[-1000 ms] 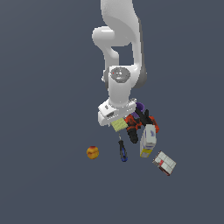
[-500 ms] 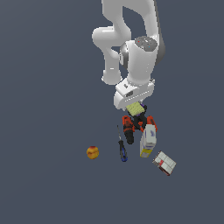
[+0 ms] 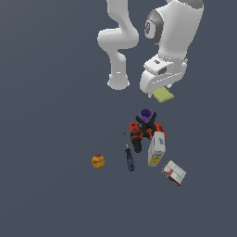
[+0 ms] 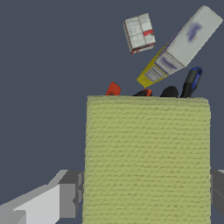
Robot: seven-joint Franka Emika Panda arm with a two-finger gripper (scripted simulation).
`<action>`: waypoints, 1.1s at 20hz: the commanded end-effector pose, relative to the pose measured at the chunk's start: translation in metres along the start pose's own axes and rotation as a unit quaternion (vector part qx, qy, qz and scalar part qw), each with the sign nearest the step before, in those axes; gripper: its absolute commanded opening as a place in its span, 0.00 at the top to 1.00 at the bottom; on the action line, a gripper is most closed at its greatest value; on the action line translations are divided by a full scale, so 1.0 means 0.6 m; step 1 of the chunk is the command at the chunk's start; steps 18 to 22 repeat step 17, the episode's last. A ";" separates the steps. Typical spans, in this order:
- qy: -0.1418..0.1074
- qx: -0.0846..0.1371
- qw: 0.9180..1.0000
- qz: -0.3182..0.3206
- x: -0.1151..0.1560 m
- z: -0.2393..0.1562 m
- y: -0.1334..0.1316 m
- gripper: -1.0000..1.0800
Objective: Pick up a designated object from a clutter of objects.
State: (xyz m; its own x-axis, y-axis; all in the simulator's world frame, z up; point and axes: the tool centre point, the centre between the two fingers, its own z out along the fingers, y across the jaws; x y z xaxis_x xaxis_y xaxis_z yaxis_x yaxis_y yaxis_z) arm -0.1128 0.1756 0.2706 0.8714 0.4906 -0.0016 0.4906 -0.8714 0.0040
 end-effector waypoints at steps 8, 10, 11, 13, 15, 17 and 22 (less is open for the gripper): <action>0.000 0.001 1.000 0.000 0.008 -0.106 -0.095 1.00; 0.000 0.001 1.000 0.000 0.010 -0.119 -0.107 1.00; 0.000 0.001 1.000 0.000 0.011 -0.125 -0.112 1.00; 0.001 0.002 1.000 0.000 0.013 -0.133 -0.119 1.00; 0.001 0.002 1.000 0.000 0.014 -0.138 -0.124 1.00; 0.001 0.002 1.000 0.000 0.014 -0.140 -0.125 1.00; 0.001 0.002 1.000 0.000 0.014 -0.140 -0.125 1.00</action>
